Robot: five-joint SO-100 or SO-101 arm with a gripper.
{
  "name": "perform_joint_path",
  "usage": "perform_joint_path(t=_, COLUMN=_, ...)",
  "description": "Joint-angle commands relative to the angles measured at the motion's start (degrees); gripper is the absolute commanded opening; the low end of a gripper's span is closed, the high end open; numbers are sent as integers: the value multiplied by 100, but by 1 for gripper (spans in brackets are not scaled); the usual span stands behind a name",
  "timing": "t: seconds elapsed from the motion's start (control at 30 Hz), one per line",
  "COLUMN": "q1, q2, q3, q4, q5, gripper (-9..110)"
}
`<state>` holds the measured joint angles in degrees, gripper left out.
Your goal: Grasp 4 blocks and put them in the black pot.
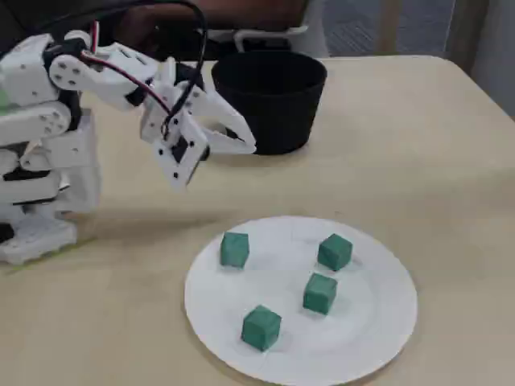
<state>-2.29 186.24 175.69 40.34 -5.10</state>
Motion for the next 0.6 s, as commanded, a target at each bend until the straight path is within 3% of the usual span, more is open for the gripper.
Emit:
perform_joint_path(t=0.0, q1=-18, q2=18, q3=132, q4=9, q5=9, gripper=-2)
perform_joint_path(t=0.57, q1=-70, q2=18, q3=-18, q4=220, q5=26, gripper=-2)
